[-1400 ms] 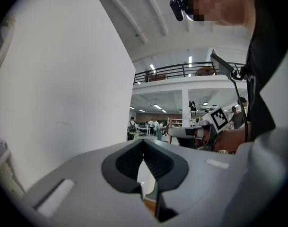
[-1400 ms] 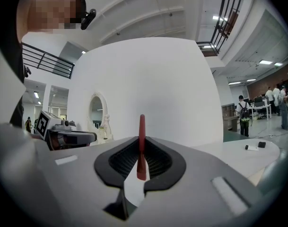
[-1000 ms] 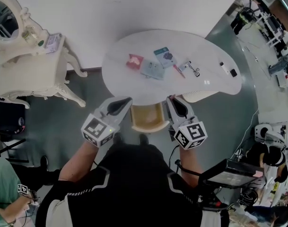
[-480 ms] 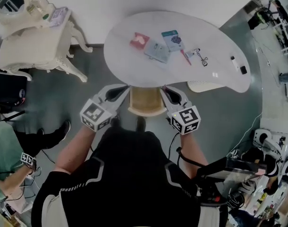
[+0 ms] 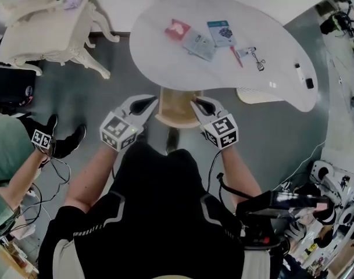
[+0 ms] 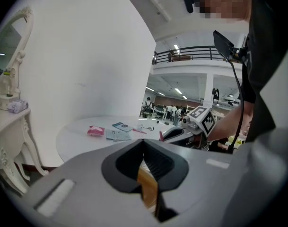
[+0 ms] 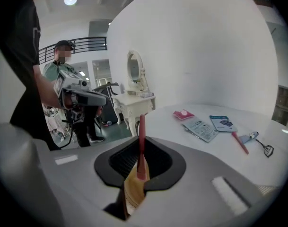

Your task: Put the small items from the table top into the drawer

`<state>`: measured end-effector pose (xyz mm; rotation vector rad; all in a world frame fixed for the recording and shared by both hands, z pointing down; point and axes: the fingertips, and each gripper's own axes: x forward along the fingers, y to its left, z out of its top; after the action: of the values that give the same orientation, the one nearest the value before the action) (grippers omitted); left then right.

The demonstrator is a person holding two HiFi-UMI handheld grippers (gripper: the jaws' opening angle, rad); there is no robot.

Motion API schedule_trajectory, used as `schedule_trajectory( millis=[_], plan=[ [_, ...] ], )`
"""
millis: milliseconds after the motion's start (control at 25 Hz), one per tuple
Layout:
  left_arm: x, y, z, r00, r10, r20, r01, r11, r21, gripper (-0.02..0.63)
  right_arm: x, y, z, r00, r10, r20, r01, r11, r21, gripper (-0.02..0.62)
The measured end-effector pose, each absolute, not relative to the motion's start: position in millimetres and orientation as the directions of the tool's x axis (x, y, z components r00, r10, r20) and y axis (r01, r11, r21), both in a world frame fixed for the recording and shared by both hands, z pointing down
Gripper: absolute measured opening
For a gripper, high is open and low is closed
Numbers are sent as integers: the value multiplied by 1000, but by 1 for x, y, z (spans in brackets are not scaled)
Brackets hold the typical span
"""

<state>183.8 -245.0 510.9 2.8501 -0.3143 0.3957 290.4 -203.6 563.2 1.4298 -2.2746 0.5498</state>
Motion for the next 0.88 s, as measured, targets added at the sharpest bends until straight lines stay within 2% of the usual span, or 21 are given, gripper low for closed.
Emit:
schedule_trajectory(
  millis=[400,600,880],
  plan=[
    [176,-232,555,905,-205,373,-309,-919,244,0,278,-199,638,-462,-590,662,-839,533,-110,38],
    [166,-238,586,875,-233,425,-368,-890,271,0,269,-200,665,-464,-519,718,-797,599,-82,38],
    [166,-241,610,864,-217,455,-373,-882,288,0,267,-203,692,-440,-445,780,-760,648,-59,38]
  ],
)
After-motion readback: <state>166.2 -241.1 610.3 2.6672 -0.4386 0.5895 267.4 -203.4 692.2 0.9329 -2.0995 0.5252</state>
